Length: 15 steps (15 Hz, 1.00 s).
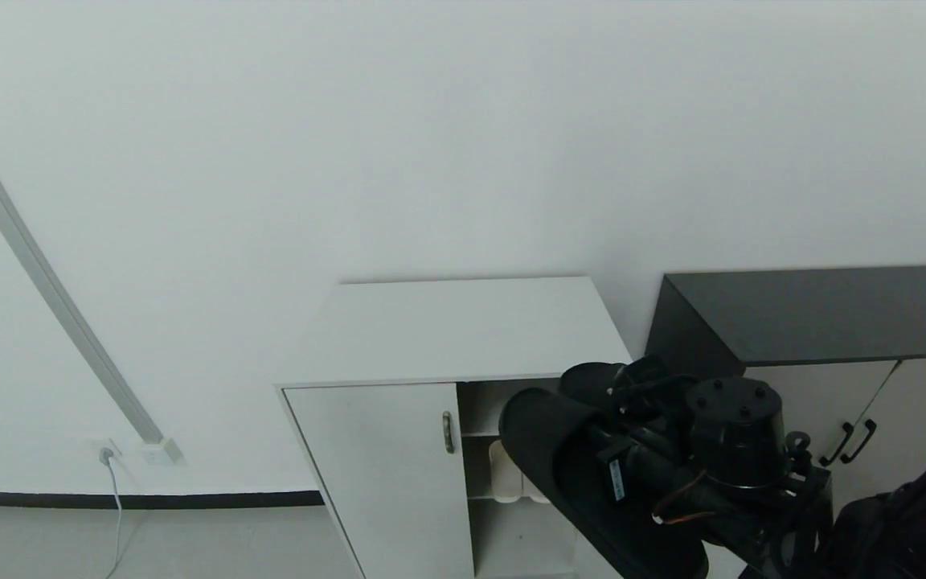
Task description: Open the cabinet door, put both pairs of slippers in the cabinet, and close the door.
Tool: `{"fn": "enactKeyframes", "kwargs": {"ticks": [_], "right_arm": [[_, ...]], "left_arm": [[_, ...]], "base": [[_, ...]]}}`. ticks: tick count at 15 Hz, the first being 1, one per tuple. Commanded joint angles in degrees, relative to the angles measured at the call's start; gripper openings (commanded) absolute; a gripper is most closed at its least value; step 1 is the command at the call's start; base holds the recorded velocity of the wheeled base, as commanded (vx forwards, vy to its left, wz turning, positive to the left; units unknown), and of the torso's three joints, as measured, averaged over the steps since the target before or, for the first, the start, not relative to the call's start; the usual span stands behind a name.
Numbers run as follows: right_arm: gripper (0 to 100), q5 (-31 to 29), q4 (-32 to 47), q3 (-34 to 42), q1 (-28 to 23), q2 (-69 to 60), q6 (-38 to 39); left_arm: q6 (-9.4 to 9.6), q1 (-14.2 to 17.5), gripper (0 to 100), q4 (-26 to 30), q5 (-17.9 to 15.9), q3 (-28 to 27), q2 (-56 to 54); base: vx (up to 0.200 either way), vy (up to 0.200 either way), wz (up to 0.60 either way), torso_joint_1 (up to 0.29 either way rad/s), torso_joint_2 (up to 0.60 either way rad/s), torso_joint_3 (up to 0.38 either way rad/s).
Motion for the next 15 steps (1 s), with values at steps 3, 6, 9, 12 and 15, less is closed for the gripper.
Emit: {"fn": "enactKeyframes", "kwargs": {"ticks": [3,6,9,12,15], "right_arm": [[0,0.04,-0.82,0.14,0.18,0.16,-0.03],[0,0.12,-0.82,0.32,0.18,0.16,-0.12],[0,0.04,-0.73,0.32,0.27,0.16,-0.20],[0,0.04,-0.73,0.85,1.24,0.25,-0.12],[0,-0.23,-1.17,0.76,1.32,1.30,-0.12]], "left_arm": [[-0.03,-0.05,0,0.07,0.02,0.00,-0.01],[-0.03,-0.05,0,0.07,0.02,0.00,-0.01],[-0.38,-0.05,0,-0.02,0.11,0.00,-0.01],[-0.38,-0.05,0,-0.02,0.11,0.00,-0.01],[-0.38,-0.05,0,-0.02,0.11,0.00,-0.01]], "base": [[0.000,0.000,0.00,0.000,0.00,0.000],[0.000,0.000,0.00,0.000,0.00,0.000],[0.000,0.000,0.00,0.000,0.00,0.000],[0.000,0.000,0.00,0.000,0.00,0.000],[0.000,0.000,0.00,0.000,0.00,0.000]]}}
